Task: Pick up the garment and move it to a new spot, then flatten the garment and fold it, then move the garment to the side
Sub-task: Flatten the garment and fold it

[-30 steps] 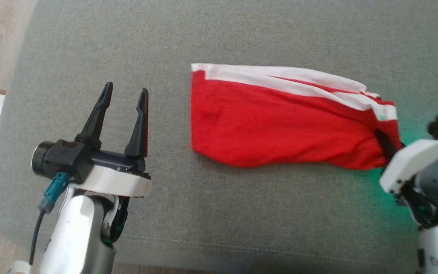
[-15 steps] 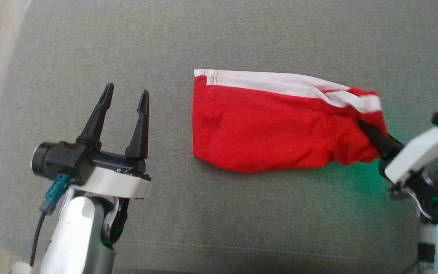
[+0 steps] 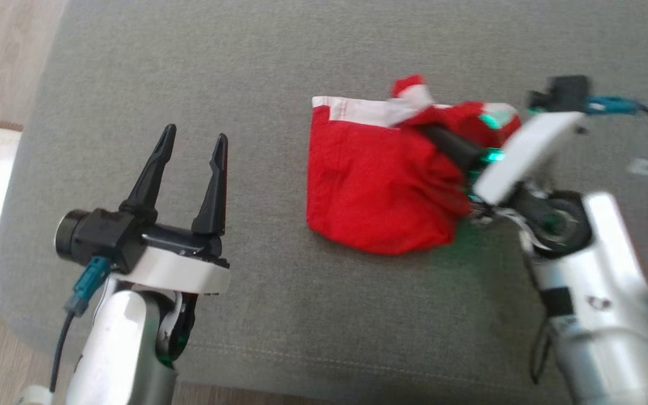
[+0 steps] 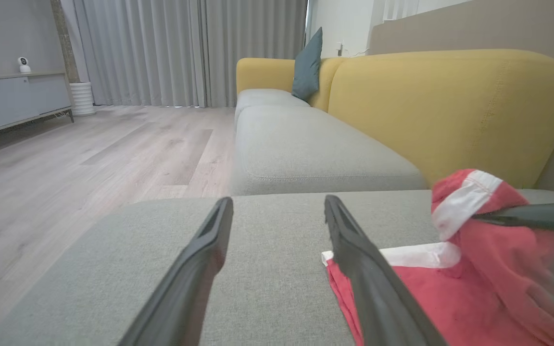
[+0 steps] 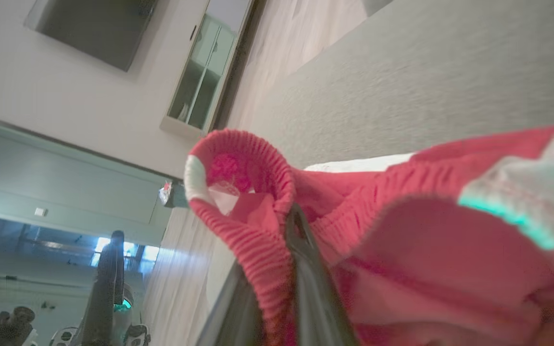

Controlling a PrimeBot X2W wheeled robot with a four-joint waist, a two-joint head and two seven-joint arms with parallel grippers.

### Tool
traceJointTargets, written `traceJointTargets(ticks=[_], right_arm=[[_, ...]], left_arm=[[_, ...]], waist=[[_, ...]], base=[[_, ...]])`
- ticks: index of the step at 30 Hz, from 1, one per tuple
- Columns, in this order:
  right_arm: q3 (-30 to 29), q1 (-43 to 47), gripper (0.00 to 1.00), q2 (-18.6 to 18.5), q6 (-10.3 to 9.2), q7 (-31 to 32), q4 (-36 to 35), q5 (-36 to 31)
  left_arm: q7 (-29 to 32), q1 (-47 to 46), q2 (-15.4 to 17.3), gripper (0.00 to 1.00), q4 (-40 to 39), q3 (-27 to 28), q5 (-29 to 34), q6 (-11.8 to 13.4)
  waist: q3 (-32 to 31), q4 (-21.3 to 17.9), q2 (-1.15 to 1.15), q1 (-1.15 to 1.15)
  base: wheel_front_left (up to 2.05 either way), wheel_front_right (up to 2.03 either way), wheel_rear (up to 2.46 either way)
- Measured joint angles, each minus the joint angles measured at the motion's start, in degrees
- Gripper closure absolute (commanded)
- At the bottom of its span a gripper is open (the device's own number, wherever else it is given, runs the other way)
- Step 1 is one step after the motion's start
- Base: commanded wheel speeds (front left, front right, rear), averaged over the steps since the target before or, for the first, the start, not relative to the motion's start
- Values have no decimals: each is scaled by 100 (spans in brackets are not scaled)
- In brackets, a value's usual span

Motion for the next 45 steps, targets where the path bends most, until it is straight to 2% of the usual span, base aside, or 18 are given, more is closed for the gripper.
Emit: traceJointTargets(ticks=[5, 13, 14, 15, 16, 20, 24, 29, 33, 37, 39, 40, 45], right_arm=[[1024, -498, 100, -1, 0, -795, 780, -67], [2207, -953, 100, -42, 0, -1976, 2085, -170], [2335, -1015, 78, -42, 0, -2131, 2208, -248], [2426, -1074, 9, -47, 0, -2274, 2284, -265], [2510, -1120, 0, -51, 0, -2440, 2315, -256], [2947, -1329, 0, -57, 0, -3173, 2335, -664], [3095, -1406, 0, -59, 0, -3935, 2180, -1349], [3037, -1375, 0, -58, 0, -4302, 1784, -1954], [2503, -1141, 0, -125, 0, -4708, 1262, -2718], [1653, -589, 0, -321, 0, -4885, 571, -3424], [1138, -187, 0, -386, 0, -4880, 179, -3704], [1138, -187, 0, -386, 0, -4880, 179, -3704], [71, 939, 0, -397, 0, -4682, -877, -4319]], left_arm=[[0, -2, -36, 0, 29, -8, -57, -43], [0, -6, -64, 0, 73, -13, -58, -48], [0, -6, -65, 0, 75, -13, -57, -48], [0, -7, -66, 0, 76, -13, -57, -48], [0, -7, -73, 0, 80, -11, -57, -48], [0, -7, -76, 0, 81, 4, -57, -44], [0, -6, -79, 0, 81, 29, -56, -43], [0, -4, -81, 0, 81, 86, -54, -42], [0, 5, -78, 0, 81, 164, -48, -41], [0, 25, -69, 0, 79, 190, -47, -40], [0, 42, -58, 0, 78, 213, -48, -38], [0, 42, -58, 0, 78, 213, -48, -38], [0, 209, -29, 0, 76, 309, -48, -9]], waist=[[38, 134, 0, 0], [63, 237, 0, 0], [68, 234, 0, 0], [73, 232, 0, 0], [78, 228, 0, 0], [93, 168, 0, 0], [85, 62, 0, 0], [45, -74, 0, 0], [-6, -177, 0, 0], [-54, -286, 0, 0], [-80, -346, 0, 0], [-80, -346, 0, 0], [-154, -511, 0, 0]], base=[[0, 0, 0], [0, 0, 0], [0, 0, 0], [0, 0, 0], [0, 0, 0], [0, 0, 0], [0, 0, 0], [0, 0, 0], [0, 0, 0], [0, 0, 0], [0, 0, 0], [0, 0, 0], [0, 0, 0]])
